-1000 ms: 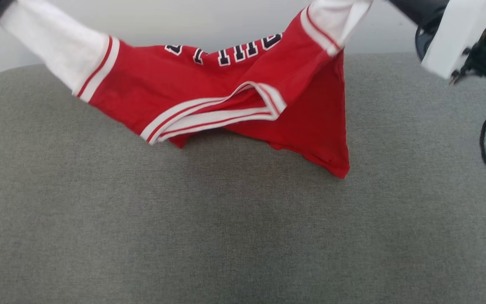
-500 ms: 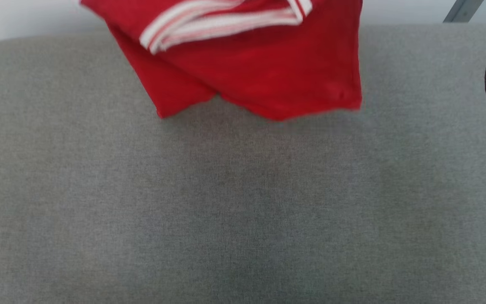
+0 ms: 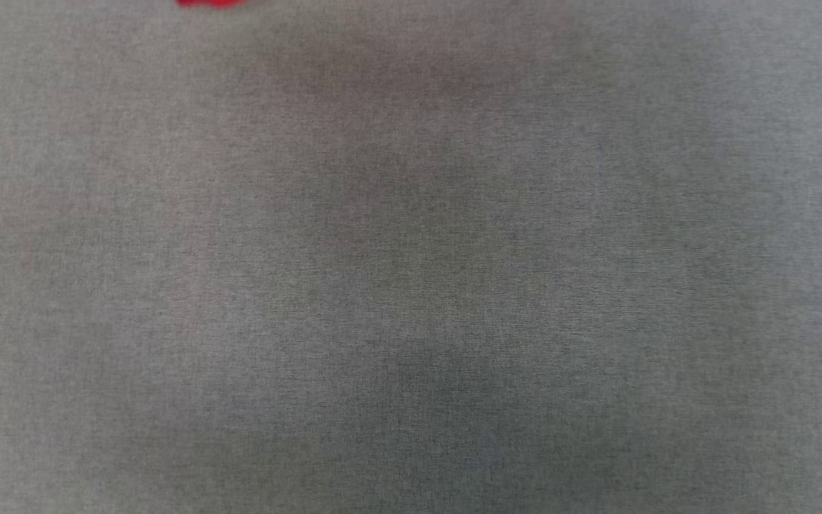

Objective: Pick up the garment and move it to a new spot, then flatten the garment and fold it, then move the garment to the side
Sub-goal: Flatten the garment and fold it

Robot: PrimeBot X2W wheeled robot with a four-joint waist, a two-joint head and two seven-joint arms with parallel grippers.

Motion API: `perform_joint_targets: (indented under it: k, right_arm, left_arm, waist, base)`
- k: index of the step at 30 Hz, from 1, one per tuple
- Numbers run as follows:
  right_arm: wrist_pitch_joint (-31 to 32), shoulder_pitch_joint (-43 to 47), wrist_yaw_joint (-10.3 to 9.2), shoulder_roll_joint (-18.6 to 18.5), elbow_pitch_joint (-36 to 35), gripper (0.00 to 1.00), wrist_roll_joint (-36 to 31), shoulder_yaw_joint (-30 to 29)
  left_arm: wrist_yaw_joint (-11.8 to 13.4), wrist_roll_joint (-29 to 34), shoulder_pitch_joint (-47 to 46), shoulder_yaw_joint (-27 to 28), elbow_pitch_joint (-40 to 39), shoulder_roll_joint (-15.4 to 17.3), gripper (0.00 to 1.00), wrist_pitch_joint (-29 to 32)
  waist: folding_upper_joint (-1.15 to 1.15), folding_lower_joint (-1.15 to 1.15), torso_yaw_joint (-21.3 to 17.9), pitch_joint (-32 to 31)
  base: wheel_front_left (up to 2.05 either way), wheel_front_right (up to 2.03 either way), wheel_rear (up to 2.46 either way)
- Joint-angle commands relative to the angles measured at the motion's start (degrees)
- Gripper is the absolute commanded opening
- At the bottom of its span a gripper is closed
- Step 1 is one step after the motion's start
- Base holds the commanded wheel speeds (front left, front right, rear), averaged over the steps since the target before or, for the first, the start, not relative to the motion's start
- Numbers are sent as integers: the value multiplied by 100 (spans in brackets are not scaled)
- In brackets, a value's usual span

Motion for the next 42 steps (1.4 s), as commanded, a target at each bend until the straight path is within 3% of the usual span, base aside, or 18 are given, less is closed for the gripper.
perform_joint_targets:
  k: [1,7,14,18,26,31,32,33,34,35,37,38,42]
  right_arm:
    - [-203,-39,1,39,224,0,-236,-30]
    - [-321,253,1,203,976,0,-377,29]
    - [199,1095,1,346,1373,0,449,623]
    - [718,1728,0,239,1087,0,1259,1006]
    - [2163,3134,0,-475,-172,0,2490,1501]
    - [3185,4076,1,-843,-1101,0,2949,1465]
    - [3185,4076,1,-843,-1101,0,2949,1465]
    - [3633,4462,1,-1016,-1550,0,3076,1422]
    - [3633,4462,1,-1016,-1550,0,3076,1422]
    - [3861,4657,1,-1085,-1790,0,3152,1389]
    - [4352,5044,1,-1260,-2305,0,3240,1338]
    - [4839,5433,1,-1392,-2823,0,3408,1211]
    - [5782,6194,1,-1562,-3770,0,3615,846]
  left_arm:
    - [-10,-102,27,-109,136,-71,0,-259]
    - [-13,-586,521,-641,675,-86,0,-593]
    - [-14,-1350,1360,-1290,911,61,0,-329]
    - [-8,-1791,1982,-1636,780,244,0,47]
    - [57,-2663,3417,-1868,94,827,0,1053]
    - [525,-3050,4345,-1873,-912,1279,0,1500]
    - [525,-3050,4345,-1873,-912,1279,0,1500]
    - [829,-3216,4756,-1841,-1455,1496,0,1620]
    - [829,-3216,4756,-1841,-1455,1496,0,1620]
    - [984,-3310,4969,-1826,-1753,1600,0,1662]
    - [1340,-3451,5381,-1795,-2358,1842,0,1761]
    - [1687,-3603,5754,-1746,-2935,2098,0,1813]
    - [2278,-3878,6443,-1686,-3903,2552,0,1885]
  waist:
    - [0,0,67,67]
    - [0,0,137,121]
    - [0,0,115,-19]
    - [0,0,79,-192]
    - [0,0,29,-570]
    - [0,0,42,-764]
    - [0,0,42,-764]
    - [0,0,49,-832]
    - [0,0,49,-832]
    - [0,0,51,-855]
    - [0,0,62,-894]
    - [0,0,67,-921]
    - [0,0,67,-964]
  base:
    - [0,0,0]
    - [0,0,0]
    - [0,0,0]
    - [0,0,0]
    - [0,0,0]
    - [0,0,0]
    - [0,0,0]
    - [0,0,0]
    - [0,0,0]
    - [0,0,0]
    - [0,0,0]
    - [0,0,0]
    - [0,0,0]
